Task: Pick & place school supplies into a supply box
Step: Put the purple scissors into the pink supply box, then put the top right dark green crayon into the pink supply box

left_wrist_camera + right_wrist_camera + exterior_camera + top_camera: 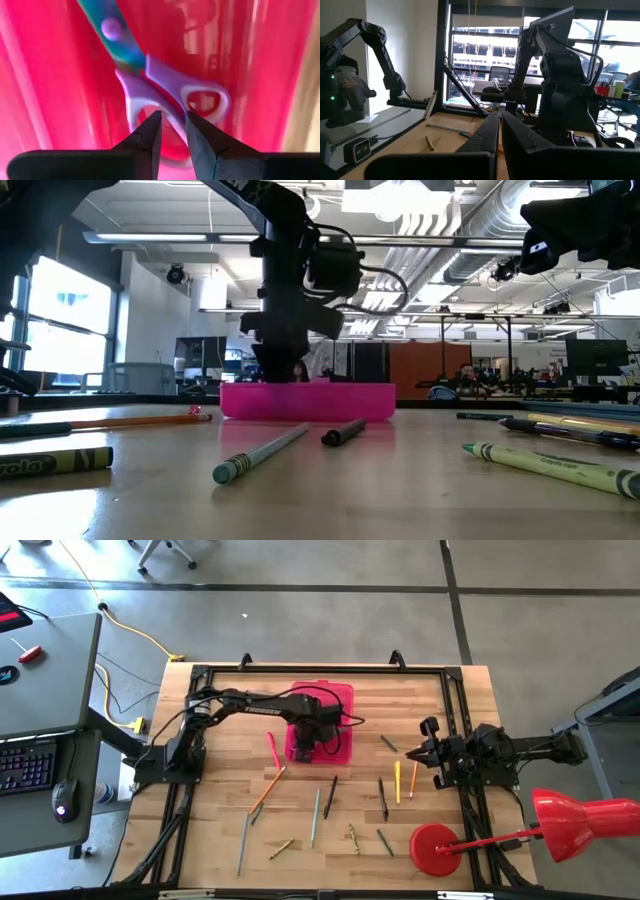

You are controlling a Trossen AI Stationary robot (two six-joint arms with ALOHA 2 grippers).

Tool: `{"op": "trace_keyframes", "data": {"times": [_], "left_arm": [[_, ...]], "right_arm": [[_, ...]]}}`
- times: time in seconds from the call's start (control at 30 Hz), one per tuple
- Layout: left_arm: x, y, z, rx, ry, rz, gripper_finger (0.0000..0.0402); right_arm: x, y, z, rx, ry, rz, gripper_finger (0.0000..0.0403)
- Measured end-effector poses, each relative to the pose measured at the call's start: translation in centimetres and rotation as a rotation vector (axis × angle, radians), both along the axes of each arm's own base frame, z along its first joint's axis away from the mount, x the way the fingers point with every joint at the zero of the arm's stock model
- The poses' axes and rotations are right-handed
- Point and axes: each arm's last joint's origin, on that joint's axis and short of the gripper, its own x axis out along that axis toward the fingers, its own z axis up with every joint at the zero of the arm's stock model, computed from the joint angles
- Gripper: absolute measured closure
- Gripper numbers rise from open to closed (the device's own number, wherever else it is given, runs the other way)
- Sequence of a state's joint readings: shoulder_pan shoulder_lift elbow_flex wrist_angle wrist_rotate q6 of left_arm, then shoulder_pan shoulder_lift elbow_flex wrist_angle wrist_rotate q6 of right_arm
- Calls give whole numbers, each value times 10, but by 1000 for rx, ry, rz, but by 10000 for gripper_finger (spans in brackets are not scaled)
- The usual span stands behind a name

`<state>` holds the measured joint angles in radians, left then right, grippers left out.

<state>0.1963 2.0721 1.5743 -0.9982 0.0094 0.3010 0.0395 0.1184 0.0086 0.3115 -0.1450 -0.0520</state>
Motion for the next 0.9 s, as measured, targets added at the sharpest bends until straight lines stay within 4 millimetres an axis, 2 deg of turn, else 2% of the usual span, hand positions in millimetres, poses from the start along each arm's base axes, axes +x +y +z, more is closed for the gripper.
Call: {"op": "trace_keyframes", "data": {"times": [0.2,0.4,0.57,0.73,0.9], "left_arm": [[3,1,-13,15,45,2,285],[4,2,-10,35,63,2,285],[9,4,16,60,73,32,285],[9,3,44,42,108,47,285],[-1,0,78,24,205,155,285]], "right_arm": [[0,0,0,0,0,0,402],[1,0,-1,0,8,-3,402],[1,0,0,11,8,-4,402],[0,0,0,127,22,19,402],[1,0,-1,200,46,32,402]]}}
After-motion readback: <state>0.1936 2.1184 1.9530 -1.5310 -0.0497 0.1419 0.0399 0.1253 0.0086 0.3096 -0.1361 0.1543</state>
